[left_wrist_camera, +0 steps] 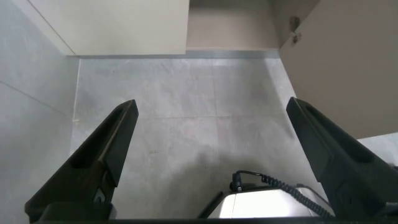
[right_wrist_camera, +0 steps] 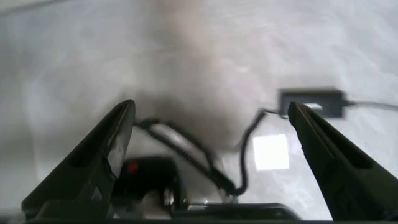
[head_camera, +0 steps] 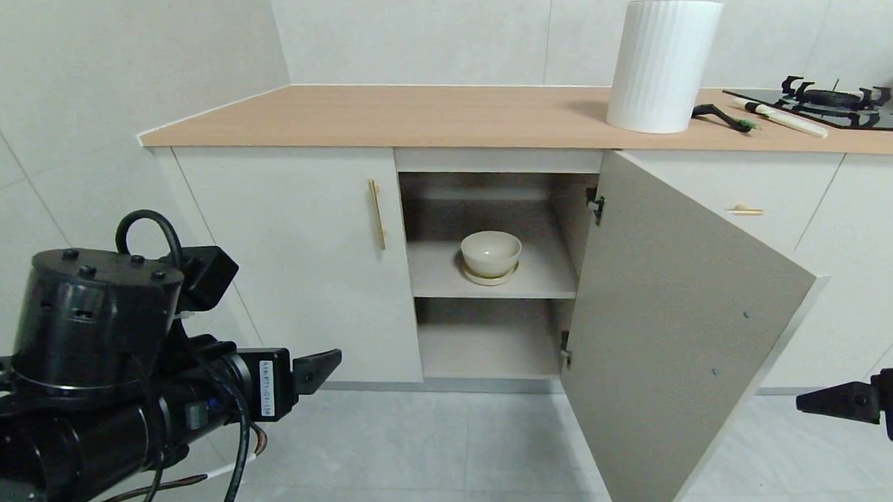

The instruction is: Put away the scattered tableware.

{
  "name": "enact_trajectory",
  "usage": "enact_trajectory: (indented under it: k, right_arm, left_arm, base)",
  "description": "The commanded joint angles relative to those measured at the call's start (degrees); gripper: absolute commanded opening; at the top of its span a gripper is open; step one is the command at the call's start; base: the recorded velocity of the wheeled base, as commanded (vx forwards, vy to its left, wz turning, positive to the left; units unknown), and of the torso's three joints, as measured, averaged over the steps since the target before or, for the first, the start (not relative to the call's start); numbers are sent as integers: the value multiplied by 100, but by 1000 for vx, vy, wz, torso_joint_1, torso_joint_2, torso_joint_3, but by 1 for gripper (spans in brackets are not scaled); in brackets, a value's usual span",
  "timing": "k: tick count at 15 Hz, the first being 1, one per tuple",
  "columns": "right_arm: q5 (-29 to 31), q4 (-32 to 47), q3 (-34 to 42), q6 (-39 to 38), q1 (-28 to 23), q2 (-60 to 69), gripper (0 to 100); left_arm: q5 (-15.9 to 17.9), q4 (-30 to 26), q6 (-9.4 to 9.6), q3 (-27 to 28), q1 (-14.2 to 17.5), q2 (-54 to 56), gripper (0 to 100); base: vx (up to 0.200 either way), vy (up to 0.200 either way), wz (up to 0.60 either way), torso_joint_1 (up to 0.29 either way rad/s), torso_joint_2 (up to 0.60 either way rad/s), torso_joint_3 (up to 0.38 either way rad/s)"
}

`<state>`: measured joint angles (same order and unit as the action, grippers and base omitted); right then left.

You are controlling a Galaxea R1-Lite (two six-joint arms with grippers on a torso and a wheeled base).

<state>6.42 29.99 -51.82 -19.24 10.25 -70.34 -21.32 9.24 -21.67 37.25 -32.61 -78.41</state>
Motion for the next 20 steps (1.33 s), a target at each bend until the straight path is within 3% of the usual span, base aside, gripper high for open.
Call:
enact_trajectory:
  k: [1,4,13,18,20]
  right_arm:
    - [-18,-116,-47,219,-735,-349,100]
    - [-27,-696,-47,227,-1394,-736,100]
    - [-54,-2823,410,-502,-1377,-1922,100]
    - [-54,-3535,427,-485,-603,-2362,100]
    - [-62,-3755,225,-441,-50,-2590,100]
  left_arm:
    - [-4,-1,-3,1,0,-8,100]
    - [-4,8,-3,1,0,-8,100]
    - [-12,16,-12,10,0,-8,100]
    - [-12,25,-21,36,27,1,100]
    - [-12,25,-12,45,53,10,100]
  base:
    - [0,0,0,0,0,0]
    - [0,0,0,0,0,0]
    - [0,0,0,0,0,0]
    - [0,0,0,0,0,0]
    - [0,0,0,0,0,0]
